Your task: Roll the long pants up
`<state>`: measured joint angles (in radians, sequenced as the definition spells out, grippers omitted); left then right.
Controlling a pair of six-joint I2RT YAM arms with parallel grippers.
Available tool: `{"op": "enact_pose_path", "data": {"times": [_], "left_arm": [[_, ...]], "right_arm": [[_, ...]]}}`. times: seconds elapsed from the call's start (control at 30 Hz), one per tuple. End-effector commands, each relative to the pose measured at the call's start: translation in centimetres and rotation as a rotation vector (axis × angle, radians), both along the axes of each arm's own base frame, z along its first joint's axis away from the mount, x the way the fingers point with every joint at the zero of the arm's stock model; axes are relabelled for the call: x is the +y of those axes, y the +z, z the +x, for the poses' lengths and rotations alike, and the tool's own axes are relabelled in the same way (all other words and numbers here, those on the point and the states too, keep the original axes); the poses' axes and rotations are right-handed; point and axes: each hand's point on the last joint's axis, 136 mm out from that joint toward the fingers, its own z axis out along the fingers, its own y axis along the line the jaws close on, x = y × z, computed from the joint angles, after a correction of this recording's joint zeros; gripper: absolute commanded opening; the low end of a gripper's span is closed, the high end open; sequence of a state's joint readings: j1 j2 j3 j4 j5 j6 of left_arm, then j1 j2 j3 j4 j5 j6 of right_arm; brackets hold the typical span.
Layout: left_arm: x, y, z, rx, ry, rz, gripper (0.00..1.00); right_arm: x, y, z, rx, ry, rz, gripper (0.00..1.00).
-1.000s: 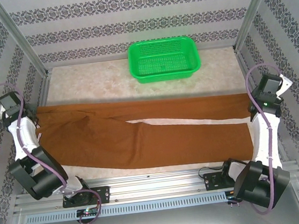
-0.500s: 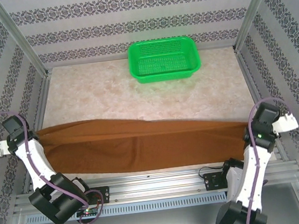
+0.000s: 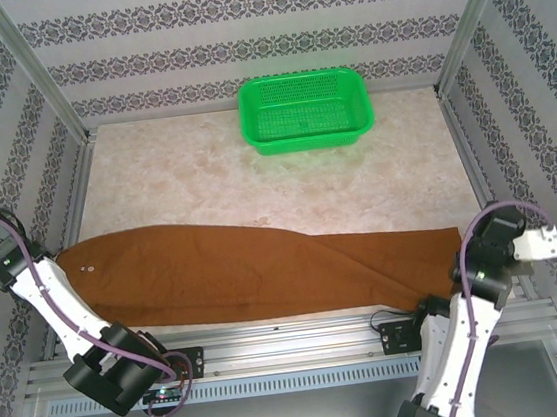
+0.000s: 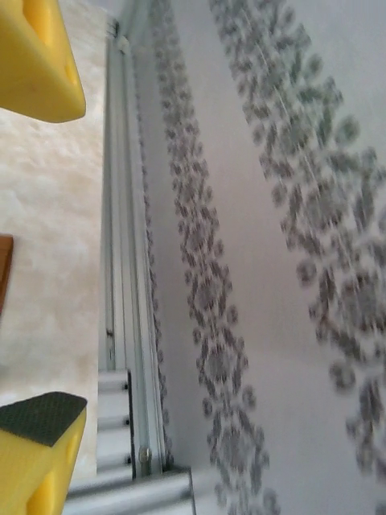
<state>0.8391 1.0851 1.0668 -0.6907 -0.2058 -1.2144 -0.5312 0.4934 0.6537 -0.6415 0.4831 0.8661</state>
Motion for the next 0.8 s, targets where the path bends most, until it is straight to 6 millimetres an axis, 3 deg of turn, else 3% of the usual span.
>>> {"op": "enact_pose_path", "data": {"times": [0.0,0.03,0.07,0.13,0.2,0.27,0.33,0.4,0.5,0.6,0.67,0.77], "left_arm": [[-2.0,4.9,2.7,-0.098,-0.223,0.082,0.6],[-2.8,6.0,3.9,-0.118,-0.311,0.121,0.57],[-4.0,7.1,6.3,-0.154,-0.455,0.173,0.37],[-8.1,7.7,10.8,-0.213,-0.745,0.232,0.0],[-13.5,5.6,13.7,-0.128,-1.024,0.208,0.0],[-18.3,3.2,14.5,-0.017,-1.223,0.197,0.0],[-22.1,0.2,14.0,0.042,-1.363,0.17,0.0],[-24.8,-2.8,12.7,0.093,-1.463,0.126,0.0],[-26.9,-6.0,10.5,0.167,-1.532,0.029,0.0],[-27.5,-7.4,9.7,0.215,-1.555,-0.01,0.0],[-27.8,-7.9,9.8,0.245,-1.575,-0.02,0.0],[-27.9,-8.9,10.5,0.318,-1.601,-0.04,0.0]], "right_arm": [[1.5,4.2,5.8,-0.019,0.275,-0.065,0.9],[2.5,4.8,7.6,0.003,0.371,-0.082,0.85],[4.0,5.4,9.4,0.034,0.488,-0.108,0.61],[7.6,6.3,12.4,0.106,0.714,-0.15,0.02],[12.3,6.4,14.4,0.201,0.942,-0.178,0.0],[16.5,5.3,15.3,0.307,1.143,-0.184,0.0],[19.2,2.9,15.2,0.448,1.266,-0.148,0.0],[21.2,-0.8,14.2,0.573,1.368,0.001,0.0],[22.3,-5.4,12.4,0.688,1.384,0.212,0.0],[23.1,-9.9,10.5,0.765,1.372,0.381,0.0],[23.6,-12.1,9.6,0.816,1.365,0.457,0.0],[23.7,-13.3,9.5,0.884,1.344,0.543,0.0]]}}
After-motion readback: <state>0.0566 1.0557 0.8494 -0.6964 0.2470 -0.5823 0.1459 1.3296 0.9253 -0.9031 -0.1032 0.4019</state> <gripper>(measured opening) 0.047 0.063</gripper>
